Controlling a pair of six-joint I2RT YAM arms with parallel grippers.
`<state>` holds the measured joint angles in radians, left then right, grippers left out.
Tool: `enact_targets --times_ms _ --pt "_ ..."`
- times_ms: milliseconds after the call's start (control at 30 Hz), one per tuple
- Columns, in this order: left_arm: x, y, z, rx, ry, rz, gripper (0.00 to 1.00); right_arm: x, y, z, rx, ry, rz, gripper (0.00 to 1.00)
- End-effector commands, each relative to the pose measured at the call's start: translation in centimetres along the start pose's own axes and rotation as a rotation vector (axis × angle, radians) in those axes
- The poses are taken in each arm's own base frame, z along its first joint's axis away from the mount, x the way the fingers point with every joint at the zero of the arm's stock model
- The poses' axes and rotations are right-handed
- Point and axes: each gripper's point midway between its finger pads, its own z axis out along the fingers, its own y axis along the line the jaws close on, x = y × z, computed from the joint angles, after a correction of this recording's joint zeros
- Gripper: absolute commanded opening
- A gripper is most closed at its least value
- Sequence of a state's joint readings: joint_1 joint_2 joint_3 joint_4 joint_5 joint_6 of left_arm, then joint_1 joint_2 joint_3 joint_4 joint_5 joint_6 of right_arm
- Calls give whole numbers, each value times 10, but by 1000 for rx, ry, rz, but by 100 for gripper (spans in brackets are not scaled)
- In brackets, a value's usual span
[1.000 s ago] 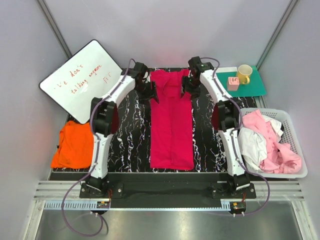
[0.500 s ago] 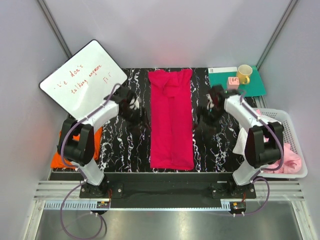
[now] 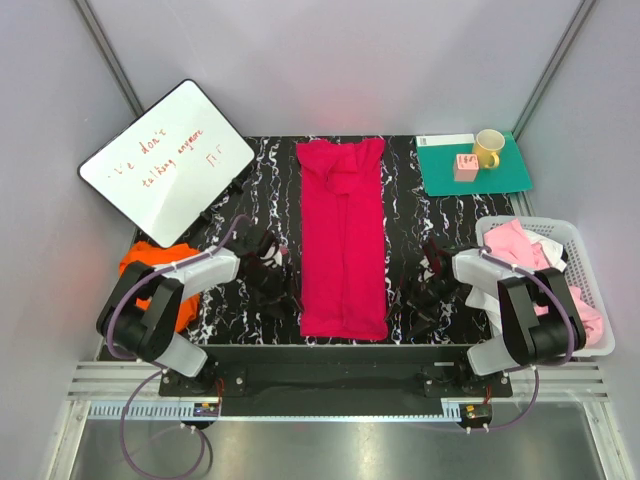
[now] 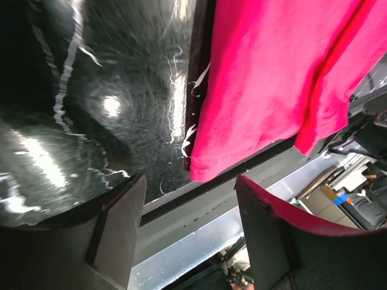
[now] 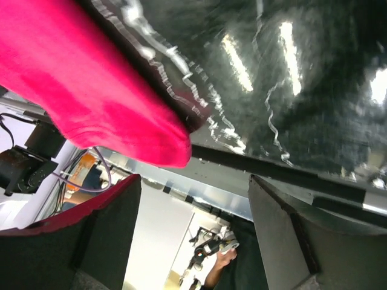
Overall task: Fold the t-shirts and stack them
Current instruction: Grab the bottom of the folded rectangular tshirt with both arms
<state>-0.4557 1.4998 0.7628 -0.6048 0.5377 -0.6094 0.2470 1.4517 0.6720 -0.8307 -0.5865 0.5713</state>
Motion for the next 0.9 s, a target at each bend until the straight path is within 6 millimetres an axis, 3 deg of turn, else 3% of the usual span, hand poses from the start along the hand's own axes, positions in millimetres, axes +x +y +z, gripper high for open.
enact_targets --times_ms 0,167,400,700,867 --pt "-3 -12 15 56 -20 -3 63 -7 6 16 -73 18 -12 75" --pt "-3 -10 29 33 4 -10 61 -18 6 28 -79 31 -18 73" --pt "-2 -21 47 28 48 9 58 -36 16 36 -93 41 -26 68" --pt "13 -7 42 -62 59 -23 56 -9 -7 48 -71 162 17 62" --pt "21 4 39 -112 61 -50 56 3 -8 45 -49 217 36 60"
